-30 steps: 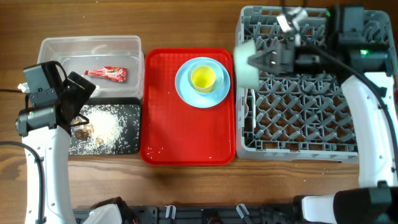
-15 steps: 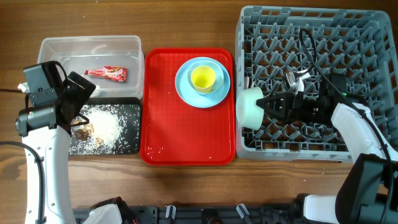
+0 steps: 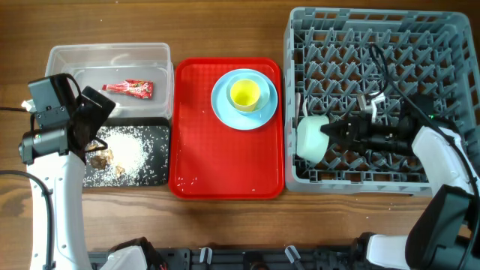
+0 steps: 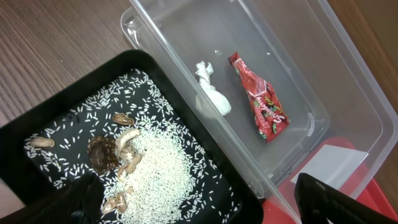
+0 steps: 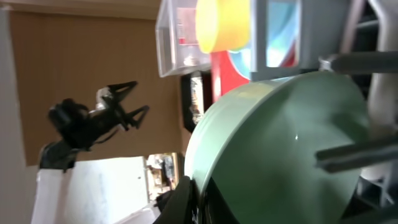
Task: Sort waste into correct bins and load items into the dishwasher rack
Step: 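Carry the green bowl into the dish rack and release it, then move the right gripper to the yellow cup and grasp it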
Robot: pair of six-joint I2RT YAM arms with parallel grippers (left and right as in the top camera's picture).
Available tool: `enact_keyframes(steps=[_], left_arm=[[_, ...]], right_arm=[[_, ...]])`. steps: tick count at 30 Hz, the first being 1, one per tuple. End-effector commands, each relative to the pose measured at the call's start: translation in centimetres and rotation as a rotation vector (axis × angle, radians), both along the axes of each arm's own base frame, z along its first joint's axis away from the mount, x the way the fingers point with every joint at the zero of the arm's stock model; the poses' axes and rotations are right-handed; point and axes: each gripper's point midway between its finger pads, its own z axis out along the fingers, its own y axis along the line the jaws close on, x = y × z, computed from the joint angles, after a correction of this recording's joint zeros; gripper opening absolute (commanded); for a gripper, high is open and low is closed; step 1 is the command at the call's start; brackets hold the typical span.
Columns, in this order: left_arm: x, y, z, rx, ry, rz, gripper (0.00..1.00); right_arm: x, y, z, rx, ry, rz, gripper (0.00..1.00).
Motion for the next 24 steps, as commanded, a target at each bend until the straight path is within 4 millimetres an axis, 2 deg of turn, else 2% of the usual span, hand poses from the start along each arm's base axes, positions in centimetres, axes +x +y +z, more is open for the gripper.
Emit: enact_keyframes(steps=[1,5,8,12,14,16,17,18,19,20,21,22,23,24], left_arm=[[0.1,0.2,0.7,0.017,-0.015,-0.006,1.0],[0.1,0.2,0.7,0.016,-0.015,-0.006,1.0],[0.1,0.2,0.7,0.017,-0.015,-0.006,1.0],[0.1,0.2,0.7,0.016,-0.015,-0.006,1.0],[0.1,0.2,0.7,0.017,-0.015,-0.006,1.0],[0.1,0.2,0.7,0.017,-0.015,-0.006,1.0],[0.1,0.2,0.7,0.017,-0.015,-0.006,1.0],[0.1,0.2,0.7,0.017,-0.015,-0.006,1.0],[0.1,0.2,0.7,0.016,-0.015,-0.006,1.0],[0.1,0.2,0.7,0.017,-0.015,-0.006,1.0],[0.1,0.2,0.7,0.016,-0.015,-0.006,1.0],[0.1,0.2,0.7,0.016,-0.015,-0.006,1.0],[0.1,0.2,0.7,0.016,-0.015,-0.006,1.0],[0.1,0.2,0.7,0.016,-0.015,-0.006,1.0]], right_arm=[[-0.2,-1.4,-2.4,-0.132,0.039,-0.014,0.11],[0.2,-2.7,-2.3,-0.131,0.037,-0.062,0.26],[0.9,-4.3,-1.9,-0.14,0.024,-0.111,0.32],[2.6,-8.0,-2.1,-0.349,0.1,-0.205,0.36],[3.6,-9.2,-0.3,-0.427,0.076,-0.241,0.39],[5.1,-9.7,3.7,-0.571,-0.047,-0.258,0.41],[5.7,-9.5,5.1,-0.641,-0.082,-0.28,0.4],[6.8,-7.7,7.9,-0.78,-0.199,-0.266,0.39],[7.0,-6.7,8.8,-0.836,-0.236,-0.246,0.39],[7.5,-4.6,10.4,-0.91,-0.307,-0.202,0.4],[8.0,-1.8,12.1,-0.976,-0.385,-0.155,0.45],[8.7,2.4,14.2,-1.035,-0.492,-0.078,0.5],[9.2,6.3,15.5,-1.051,-0.568,-0.008,0.52],[9.6,8.5,15.8,-1.053,-0.602,0.03,0.52]])
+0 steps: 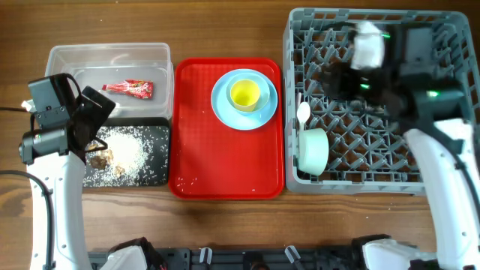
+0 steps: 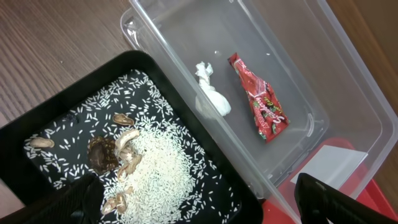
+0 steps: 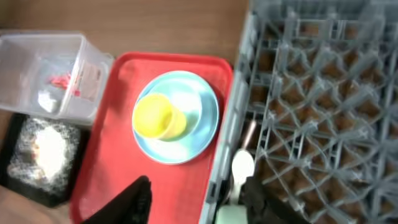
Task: Sort waste into correct bins and load items into the dishwasher rack
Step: 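Move the right gripper to the yellow cup and grasp it, then carry the yellow cup into the dish rack and set it down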
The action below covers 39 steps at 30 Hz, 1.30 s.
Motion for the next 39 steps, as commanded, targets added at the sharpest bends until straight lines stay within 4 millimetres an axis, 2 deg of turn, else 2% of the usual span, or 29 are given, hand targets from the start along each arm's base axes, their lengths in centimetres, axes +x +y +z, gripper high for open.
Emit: enact_keyframes(steps=[1,2,4,5,8,10,12,15,19,21,23,24,25,26,28,29,30,32,33,36,38,39], left_arm=[[0.1,0.2,0.7,0.016,-0.015,-0.006,1.0],[0.1,0.2,0.7,0.016,-0.015,-0.006,1.0],[0.1,0.2,0.7,0.016,-0.015,-0.006,1.0],[0.1,0.2,0.7,0.016,-0.015,-0.006,1.0],[0.1,0.2,0.7,0.016,-0.015,-0.006,1.0],[0.1,0.2,0.7,0.016,-0.015,-0.006,1.0],[0.1,0.2,0.7,0.016,-0.015,-0.006,1.0],[0.1,0.2,0.7,0.016,-0.015,-0.006,1.0],[0.1,0.2,0.7,0.016,-0.015,-0.006,1.0],[0.1,0.2,0.7,0.016,-0.015,-0.006,1.0],[0.1,0.2,0.7,0.016,-0.015,-0.006,1.0],[0.1,0.2,0.7,0.016,-0.015,-0.006,1.0],[0.1,0.2,0.7,0.016,-0.015,-0.006,1.0],[0.1,0.2,0.7,0.016,-0.015,-0.006,1.0],[0.1,0.2,0.7,0.016,-0.015,-0.006,1.0],[0.1,0.2,0.7,0.016,-0.015,-0.006,1.0],[0.1,0.2,0.7,0.016,-0.015,-0.006,1.0],[0.1,0.2,0.7,0.016,-0.015,-0.006,1.0],[0.1,0.2,0.7,0.016,-0.015,-0.006,1.0],[0.1,0.2,0.7,0.016,-0.015,-0.006,1.0],[0.1,0.2,0.7,0.016,-0.015,-0.006,1.0],[0.1,0.2,0.7,0.016,-0.015,-0.006,1.0]], right_arm=[[2.7,7.7,1.8,-0.161,-0.111,0.131,0.52],[3.6,10.7,0.2,-0.183,-0.098,0.201,0.52],[4.6,13.9,-4.1,-0.222,-0.05,0.275,0.51],[5.1,15.7,-7.4,-0.246,-0.003,0.308,0.49],[5.4,18.4,-13.8,-0.291,0.083,0.358,0.47],[5.4,18.5,-16.9,-0.317,0.14,0.363,0.45],[5.0,18.3,-18.7,-0.339,0.188,0.366,0.43],[4.2,17.7,-20.4,-0.363,0.241,0.367,0.29],[2.6,16.5,-22.4,-0.388,0.319,0.353,0.28],[2.2,16.2,-22.9,-0.396,0.337,0.353,0.24],[2.3,16.3,-22.8,-0.392,0.329,0.352,0.17],[2.5,16.4,-22.6,-0.39,0.324,0.353,0.1],[2.6,16.5,-22.1,-0.389,0.315,0.359,0.04],[3.0,17.0,-21.0,-0.372,0.297,0.36,0.04],[3.4,18.9,-16.6,-0.251,0.236,0.396,0.04],[3.4,19.4,-14.1,-0.195,0.201,0.408,0.04],[3.5,19.3,-10.9,-0.125,0.156,0.412,0.04],[3.5,18.1,-6.7,-0.033,0.104,0.407,0.04],[3.6,16.5,-4.4,0.023,0.086,0.397,0.04],[4.4,11.7,-1.2,0.153,0.076,0.391,0.04],[4.6,8.6,-0.2,0.329,0.095,0.459,0.04],[4.9,6.2,0.0,0.456,0.095,0.48,0.04]])
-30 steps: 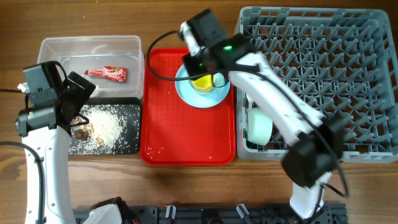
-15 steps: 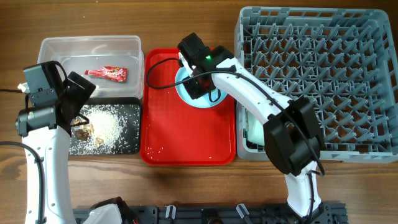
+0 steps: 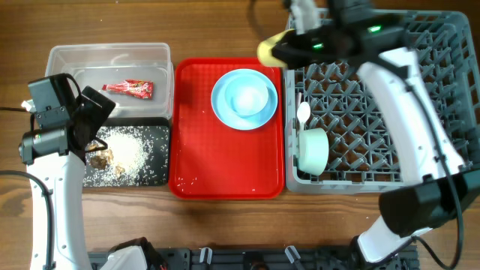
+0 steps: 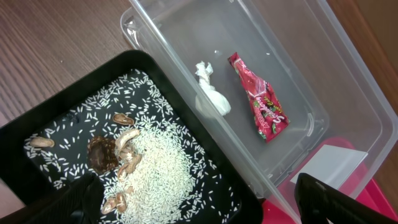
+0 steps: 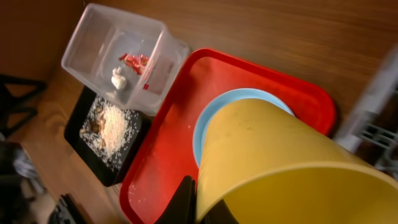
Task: Sort waste into correct bins and load items into the dishwasher rack
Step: 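Carry the yellow cup into the dish rack and set it down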
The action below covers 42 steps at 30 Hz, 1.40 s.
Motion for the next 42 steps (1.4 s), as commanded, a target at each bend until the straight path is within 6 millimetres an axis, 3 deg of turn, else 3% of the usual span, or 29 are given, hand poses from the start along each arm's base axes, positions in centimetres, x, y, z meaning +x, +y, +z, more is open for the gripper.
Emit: enact_keyframes(steps=[1,4,6,7,10,16,26,36,39,40,42], left_arm=[[0.1,0.2,0.7,0.016,-0.015,-0.006,1.0],[0.1,0.2,0.7,0.016,-0.015,-0.006,1.0],[0.1,0.2,0.7,0.016,-0.015,-0.006,1.0],[0.1,0.2,0.7,0.016,-0.015,-0.006,1.0],[0.1,0.2,0.7,0.016,-0.014,-0.006,1.0],[0.1,0.2,0.7,0.016,-0.015,-0.006,1.0],[0.1,0.2,0.7,0.016,-0.015,-0.006,1.0],[0.1,0.2,0.7,0.016,-0.015,-0.006,1.0],[0.1,0.2,0.7,0.016,-0.015,-0.006,1.0],[0.1,0.2,0.7,0.016,-0.015,-0.006,1.0],[0.1,0.2,0.7,0.016,-0.015,-0.006,1.0]], right_arm=[[-0.6,-2.7,1.2,0.35,0.036,0.155,0.04],[-1.4,-7.6,0.2,0.632,0.051,0.145,0.04],[-2.2,-9.4,-1.5,0.739,0.057,0.119,0.04],[-2.5,-9.9,-3.3,0.752,0.073,0.095,0.04],[-3.7,-9.9,-7.2,0.763,0.11,0.074,0.04],[-4.9,-10.8,-12.6,0.625,0.304,-0.074,0.04],[-6.0,-12.5,-13.9,0.619,0.47,-0.211,0.06],[-8.3,-16.2,-15.9,0.526,0.606,-0.356,0.36],[-9.4,-18.1,-16.9,0.464,0.635,-0.406,0.47],[-9.7,-18.6,-16.9,0.451,0.644,-0.423,0.56],[-10.1,-19.4,-16.1,0.423,0.61,-0.438,1.0]])
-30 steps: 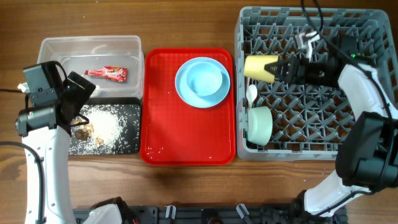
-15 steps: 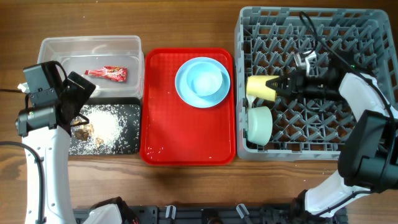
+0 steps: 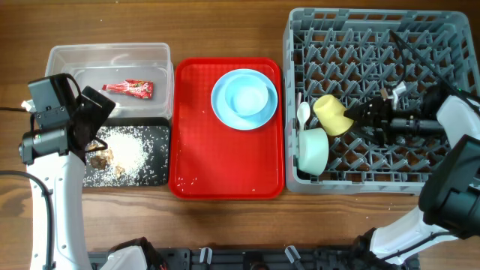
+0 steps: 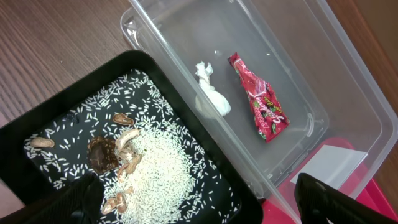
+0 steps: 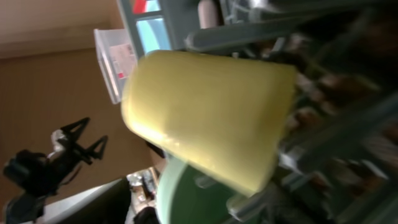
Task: Sort waste into correct bins and load items into the dishwasher rack
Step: 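Carry the yellow cup into the dish rack and set it down, then return the right gripper to the tray and grasp the light blue bowl rim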
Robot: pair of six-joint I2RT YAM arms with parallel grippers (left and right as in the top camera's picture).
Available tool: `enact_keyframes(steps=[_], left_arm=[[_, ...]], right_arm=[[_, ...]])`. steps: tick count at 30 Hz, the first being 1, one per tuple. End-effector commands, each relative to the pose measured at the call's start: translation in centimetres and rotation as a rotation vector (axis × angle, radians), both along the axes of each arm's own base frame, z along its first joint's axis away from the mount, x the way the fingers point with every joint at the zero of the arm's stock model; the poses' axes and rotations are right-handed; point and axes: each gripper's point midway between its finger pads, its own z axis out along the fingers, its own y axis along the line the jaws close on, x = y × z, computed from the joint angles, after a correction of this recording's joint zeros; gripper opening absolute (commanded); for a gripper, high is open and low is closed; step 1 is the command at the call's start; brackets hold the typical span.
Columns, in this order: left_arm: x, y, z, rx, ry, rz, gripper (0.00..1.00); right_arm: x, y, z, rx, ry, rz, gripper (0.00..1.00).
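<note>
A yellow cup (image 3: 331,115) lies on its side in the grey dishwasher rack (image 3: 375,30), filling the right wrist view (image 5: 208,115). My right gripper (image 3: 361,115) is just right of it, open, with no finger on the cup. A green bowl (image 3: 313,150) stands on edge below the cup, and a white spoon (image 3: 302,112) lies beside it. On the red tray (image 3: 225,161) a blue bowl (image 3: 250,96) sits on a blue plate (image 3: 225,105). My left gripper (image 4: 199,208) hangs open over the black tray (image 4: 74,124) of rice and food scraps.
The clear bin (image 4: 292,68) holds a red wrapper (image 4: 261,106) and a crumpled white tissue (image 4: 211,93). The rack's walls and tines surround my right arm. Brown wood table lies around the containers.
My right gripper held the yellow cup high over the tray's far edge; now the cup lies in the rack's left side and the gripper is beside it, open. The left arm is unchanged.
My right gripper was shut on the green bowl at the rack's left edge. Then the bowl stood in the rack and the gripper hovered open over the rack's far side. It then held the yellow cup off the blue bowl, and now the cup lies in the rack.
</note>
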Motion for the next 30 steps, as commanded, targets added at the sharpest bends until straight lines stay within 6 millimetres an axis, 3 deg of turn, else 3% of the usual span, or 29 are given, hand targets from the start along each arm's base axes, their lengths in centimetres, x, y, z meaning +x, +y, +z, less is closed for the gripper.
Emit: enact_keyframes(steps=[1,3,7,8,9,11,13,14,16,18,21,23,24,25,28,29,30], left_arm=[[0.1,0.2,0.6,0.016,-0.013,-0.006,1.0],[0.1,0.2,0.6,0.016,-0.013,-0.006,1.0],[0.1,0.2,0.6,0.016,-0.013,-0.006,1.0],[0.1,0.2,0.6,0.016,-0.013,-0.006,1.0],[0.1,0.2,0.6,0.016,-0.013,-0.006,1.0],[0.1,0.2,0.6,0.016,-0.013,-0.006,1.0],[0.1,0.2,0.6,0.016,-0.013,-0.006,1.0],[0.1,0.2,0.6,0.016,-0.013,-0.006,1.0],[0.1,0.2,0.6,0.016,-0.013,-0.006,1.0],[0.1,0.2,0.6,0.016,-0.013,-0.006,1.0],[0.1,0.2,0.6,0.016,-0.013,-0.006,1.0],[0.1,0.2,0.6,0.016,-0.013,-0.006,1.0],[0.1,0.2,0.6,0.016,-0.013,-0.006,1.0],[0.1,0.2,0.6,0.016,-0.013,-0.006,1.0],[0.1,0.2,0.6,0.016,-0.013,-0.006,1.0],[0.1,0.2,0.6,0.016,-0.013,-0.006,1.0],[0.1,0.2,0.6,0.016,-0.013,-0.006,1.0]], right_arm=[[-0.6,-1.2,1.0,-0.093,-0.037,0.006,1.0],[-0.6,-2.5,3.7,-0.238,-0.054,-0.044,1.0],[-0.2,-3.5,10.7,-0.544,-0.261,-0.089,1.0],[0.0,-2.9,13.7,-0.686,-0.337,-0.082,1.0],[0.1,-1.8,15.8,-0.752,-0.401,-0.053,1.0],[0.8,2.5,19.4,-0.805,-0.528,0.037,0.99],[2.2,8.7,22.4,-0.812,-0.655,0.145,1.0],[2.8,11.0,22.8,-0.816,-0.681,0.186,1.0],[4.6,17.1,21.6,-0.821,-0.705,0.327,1.0],[6.3,21.8,17.9,-0.869,-0.677,0.428,1.0],[8.2,26.2,11.1,-0.893,-0.617,0.535,1.0],[8.7,28.0,7.2,-0.852,-0.565,0.594,1.0],[9.0,28.5,4.5,-0.844,-0.522,0.624,0.91],[9.3,28.7,2.1,-0.852,-0.483,0.644,0.7],[9.3,29.4,-2.0,-0.838,-0.416,0.686,0.3],[9.2,29.3,-3.0,-0.842,-0.398,0.696,0.2],[9.2,29.3,-3.9,-0.845,-0.383,0.703,0.2]])
